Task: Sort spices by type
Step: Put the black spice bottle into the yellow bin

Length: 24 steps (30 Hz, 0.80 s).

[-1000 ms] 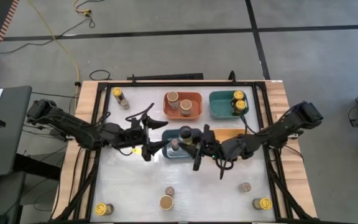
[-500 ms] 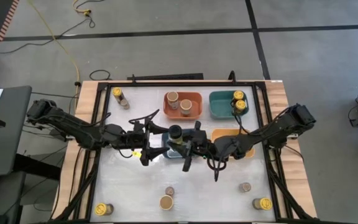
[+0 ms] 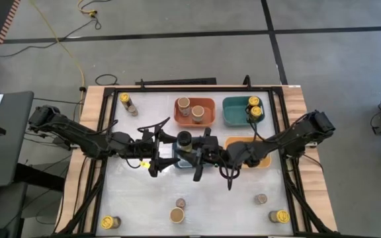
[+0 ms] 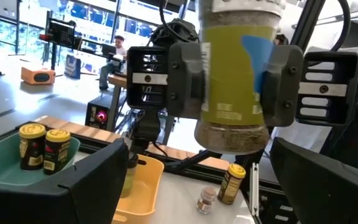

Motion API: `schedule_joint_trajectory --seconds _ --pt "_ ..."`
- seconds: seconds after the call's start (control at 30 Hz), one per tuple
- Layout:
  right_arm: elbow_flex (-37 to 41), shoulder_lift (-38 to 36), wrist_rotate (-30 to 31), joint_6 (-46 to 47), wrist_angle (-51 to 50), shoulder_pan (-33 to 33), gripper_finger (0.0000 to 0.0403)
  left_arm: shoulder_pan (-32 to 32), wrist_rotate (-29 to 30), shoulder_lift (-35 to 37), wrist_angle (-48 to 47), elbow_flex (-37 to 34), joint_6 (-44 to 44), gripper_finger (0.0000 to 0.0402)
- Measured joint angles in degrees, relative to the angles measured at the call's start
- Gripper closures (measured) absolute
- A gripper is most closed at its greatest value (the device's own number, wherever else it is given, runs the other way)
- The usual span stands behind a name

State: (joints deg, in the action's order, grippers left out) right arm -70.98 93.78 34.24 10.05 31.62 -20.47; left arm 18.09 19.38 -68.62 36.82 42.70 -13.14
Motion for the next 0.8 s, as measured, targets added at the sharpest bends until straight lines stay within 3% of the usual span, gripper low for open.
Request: schedule_joint_trajectory --seconds 0.63,0.8 --pt "0.0 0.02 -1.4 0.06 -1.4 1.48 0.0245 -1.2 -1.57 -0.85 0.39 0.0 0.38 0.0027" --pt "0.0 0.02 -1.45 0.15 -3.11 1.51 0.0245 -1.29 -1.55 -1.36 0.72 0.0 0.34 0.0048"
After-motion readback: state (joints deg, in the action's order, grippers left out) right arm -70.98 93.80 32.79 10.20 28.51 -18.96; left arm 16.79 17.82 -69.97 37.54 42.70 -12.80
